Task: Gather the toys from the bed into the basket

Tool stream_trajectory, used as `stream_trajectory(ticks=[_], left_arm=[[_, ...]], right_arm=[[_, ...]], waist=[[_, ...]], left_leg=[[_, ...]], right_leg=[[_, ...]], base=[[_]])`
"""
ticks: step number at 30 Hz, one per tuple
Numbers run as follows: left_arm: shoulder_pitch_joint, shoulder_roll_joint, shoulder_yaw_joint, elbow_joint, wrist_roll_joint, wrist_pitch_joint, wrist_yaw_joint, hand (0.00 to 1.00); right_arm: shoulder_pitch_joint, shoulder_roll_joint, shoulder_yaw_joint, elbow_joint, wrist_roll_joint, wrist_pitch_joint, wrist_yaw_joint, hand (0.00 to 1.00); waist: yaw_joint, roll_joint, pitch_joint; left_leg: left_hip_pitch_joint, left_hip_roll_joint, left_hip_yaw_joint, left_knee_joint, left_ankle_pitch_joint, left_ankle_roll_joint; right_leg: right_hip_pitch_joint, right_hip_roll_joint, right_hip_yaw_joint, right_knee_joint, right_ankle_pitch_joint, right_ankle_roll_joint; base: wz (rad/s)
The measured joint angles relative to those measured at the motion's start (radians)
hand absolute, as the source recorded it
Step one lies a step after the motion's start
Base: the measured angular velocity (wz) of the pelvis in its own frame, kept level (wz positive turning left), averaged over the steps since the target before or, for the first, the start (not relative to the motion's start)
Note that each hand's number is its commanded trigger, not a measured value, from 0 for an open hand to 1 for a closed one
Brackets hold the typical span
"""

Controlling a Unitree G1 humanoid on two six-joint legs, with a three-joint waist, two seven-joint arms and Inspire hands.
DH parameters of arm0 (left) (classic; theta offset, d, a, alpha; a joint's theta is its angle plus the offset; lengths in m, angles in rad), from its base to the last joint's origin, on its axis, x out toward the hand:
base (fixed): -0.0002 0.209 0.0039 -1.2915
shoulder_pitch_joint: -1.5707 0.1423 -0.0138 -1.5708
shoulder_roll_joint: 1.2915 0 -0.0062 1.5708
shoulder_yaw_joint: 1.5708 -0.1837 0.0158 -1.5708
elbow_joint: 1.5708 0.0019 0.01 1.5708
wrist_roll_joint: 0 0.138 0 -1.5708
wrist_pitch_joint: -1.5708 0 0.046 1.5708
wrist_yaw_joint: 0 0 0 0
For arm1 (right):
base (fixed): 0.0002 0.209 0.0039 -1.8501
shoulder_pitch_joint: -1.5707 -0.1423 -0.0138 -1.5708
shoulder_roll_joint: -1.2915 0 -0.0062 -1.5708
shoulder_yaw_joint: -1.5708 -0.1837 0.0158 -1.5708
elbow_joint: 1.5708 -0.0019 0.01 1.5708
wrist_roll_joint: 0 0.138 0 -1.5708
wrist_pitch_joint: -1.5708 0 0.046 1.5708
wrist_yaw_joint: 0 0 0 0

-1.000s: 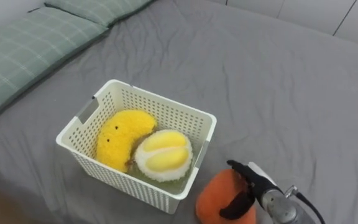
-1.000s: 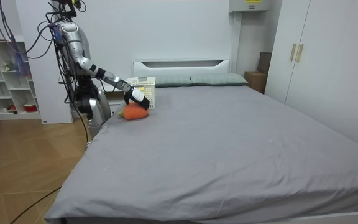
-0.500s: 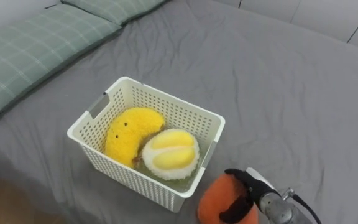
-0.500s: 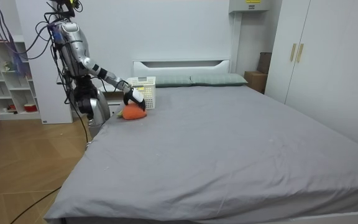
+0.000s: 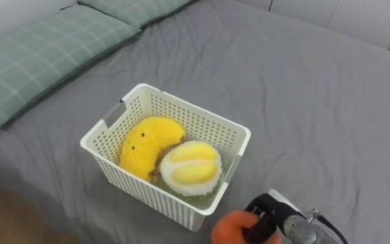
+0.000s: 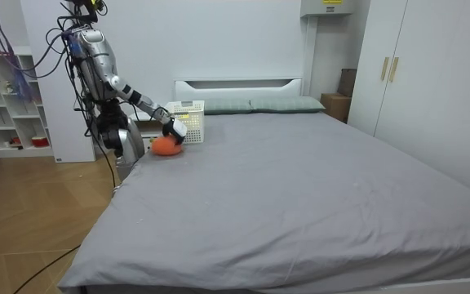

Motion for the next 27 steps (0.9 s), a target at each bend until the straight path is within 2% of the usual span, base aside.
stream_trajectory(ticks=[6,10,13,18,20,23,26,27], left_arm=[[-0.019,0.001,0.001,0.000,0.005,0.001,0.000,0.00],[-0.017,0.008,0.017,0.001,-0.001,0.001,-0.001,0.00],[-0.021,0.006,0.045,0.003,-0.002,-0.002,-0.002,0.00],[-0.037,0.004,0.045,0.003,-0.002,-0.004,-0.002,0.00],[-0.043,0.002,0.045,0.000,-0.002,-0.004,-0.002,0.00],[-0.043,0.002,0.045,0.000,-0.002,-0.004,-0.002,0.00],[-0.043,0.001,0.045,0.000,-0.002,-0.003,-0.003,0.00],[-0.044,0.001,0.045,0.000,-0.002,-0.004,-0.005,0.00]], right_arm=[[-0.004,-0.003,-0.041,-0.021,0.025,0.004,0.000,1.00],[-0.004,-0.037,-0.091,-0.194,0.023,0.011,-0.002,1.00],[-0.012,-0.063,-0.190,-0.390,-0.016,0.007,-0.030,1.00],[-0.023,-0.114,-0.243,-0.517,-0.053,0.003,-0.086,1.00],[-0.023,-0.116,-0.255,-0.551,-0.054,0.012,-0.092,1.00],[-0.024,-0.116,-0.257,-0.588,-0.054,0.012,-0.103,1.00],[-0.025,-0.116,-0.257,-0.596,-0.058,0.016,-0.113,1.00],[-0.028,-0.116,-0.257,-0.606,-0.058,0.027,-0.113,1.00]], waist=[[-0.011,-0.007,-0.0034],[-0.047,-0.015,0.0014],[-0.067,-0.022,0.0004],[-0.089,-0.020,0.0024],[-0.093,-0.016,0.0037],[-0.109,-0.009,-0.0016],[-0.112,-0.008,-0.0033],[-0.112,-0.008,-0.0033]], left_leg=[[-0.009,-0.002,0.009,0.010,0.001,0.002],[0.001,0.001,0.021,0.006,0.001,0.002],[0.008,0.006,0.052,-0.012,-0.001,0.004],[0.020,0.007,0.068,-0.025,-0.003,0.008],[0.024,0.010,0.080,-0.034,-0.004,0.008],[0.026,0.013,0.097,-0.044,-0.004,0.008],[0.035,0.015,0.109,-0.050,-0.004,0.008],[0.037,0.017,0.114,-0.051,-0.004,0.008]], right_leg=[[-0.003,-0.001,0.002,-0.005,-0.004,0.001],[-0.001,0.000,0.013,-0.012,-0.004,0.001],[-0.016,0.002,0.051,-0.013,-0.003,0.002],[-0.020,0.000,0.060,-0.011,0.002,0.007],[-0.022,0.001,0.076,-0.011,0.002,0.007],[-0.029,0.002,0.090,-0.010,0.003,0.007],[-0.034,0.003,0.104,-0.006,0.002,0.007],[-0.040,0.003,0.106,0.003,0.002,0.007]], base=[[0.00],[-0.09],[-0.30],[-0.14],[-0.21],[-0.15],[-0.14],[-0.08]])
